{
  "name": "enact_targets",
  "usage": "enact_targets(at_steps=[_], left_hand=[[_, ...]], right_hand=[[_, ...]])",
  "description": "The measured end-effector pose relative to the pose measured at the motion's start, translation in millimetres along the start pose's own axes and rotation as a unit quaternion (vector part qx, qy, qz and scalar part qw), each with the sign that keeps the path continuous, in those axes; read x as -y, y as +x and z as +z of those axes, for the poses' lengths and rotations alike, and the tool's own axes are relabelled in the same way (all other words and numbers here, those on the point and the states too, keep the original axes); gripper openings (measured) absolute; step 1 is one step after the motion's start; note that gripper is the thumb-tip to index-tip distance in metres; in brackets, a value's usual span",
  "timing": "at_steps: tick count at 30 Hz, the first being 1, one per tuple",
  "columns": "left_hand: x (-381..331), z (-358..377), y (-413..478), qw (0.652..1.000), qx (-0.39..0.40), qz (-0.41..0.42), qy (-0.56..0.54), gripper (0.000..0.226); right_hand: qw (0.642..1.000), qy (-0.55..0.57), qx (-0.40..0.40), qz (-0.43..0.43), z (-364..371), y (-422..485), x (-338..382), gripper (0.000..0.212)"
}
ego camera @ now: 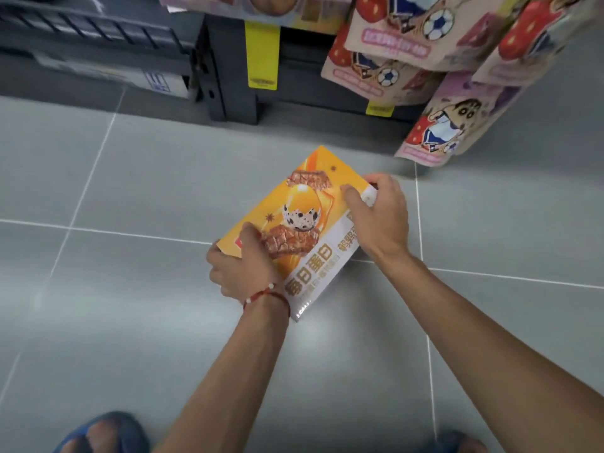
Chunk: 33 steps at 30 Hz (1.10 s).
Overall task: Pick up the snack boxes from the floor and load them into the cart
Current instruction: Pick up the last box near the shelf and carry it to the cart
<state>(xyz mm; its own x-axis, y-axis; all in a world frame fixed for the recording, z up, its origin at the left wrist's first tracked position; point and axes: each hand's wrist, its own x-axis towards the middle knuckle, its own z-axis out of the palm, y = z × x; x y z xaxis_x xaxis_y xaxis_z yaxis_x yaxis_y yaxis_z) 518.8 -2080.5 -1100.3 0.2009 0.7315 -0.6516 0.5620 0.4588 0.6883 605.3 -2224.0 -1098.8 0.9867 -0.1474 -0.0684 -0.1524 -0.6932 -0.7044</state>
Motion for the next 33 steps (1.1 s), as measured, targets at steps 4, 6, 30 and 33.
enact_targets(at_steps=[4,6,30,33], left_hand=[[-13.6,-2.2,6.0,0.999,0.044,0.011,-0.025,0.062],[-21.5,-6.9,6.1,0.996,0.069,0.016,-0.045,0.062],[-57.8,-50.2,27.2,0.925,0.283,0.221,-0.124,0.038],[-48.4,-49.8,24.1,0.917,0.294,0.267,-0.049,0.047]], right_hand=[[0.999,-0.023,-0.018,0.04,5.7,-7.5,7.9,0.045],[0.998,-0.013,-0.011,0.065,3.8,-9.2,16.9,0.048],[0.955,0.283,-0.012,0.089,-24.2,-55.9,5.9,0.054],[0.963,0.266,0.042,0.027,-37.0,-40.1,10.9,0.066]])
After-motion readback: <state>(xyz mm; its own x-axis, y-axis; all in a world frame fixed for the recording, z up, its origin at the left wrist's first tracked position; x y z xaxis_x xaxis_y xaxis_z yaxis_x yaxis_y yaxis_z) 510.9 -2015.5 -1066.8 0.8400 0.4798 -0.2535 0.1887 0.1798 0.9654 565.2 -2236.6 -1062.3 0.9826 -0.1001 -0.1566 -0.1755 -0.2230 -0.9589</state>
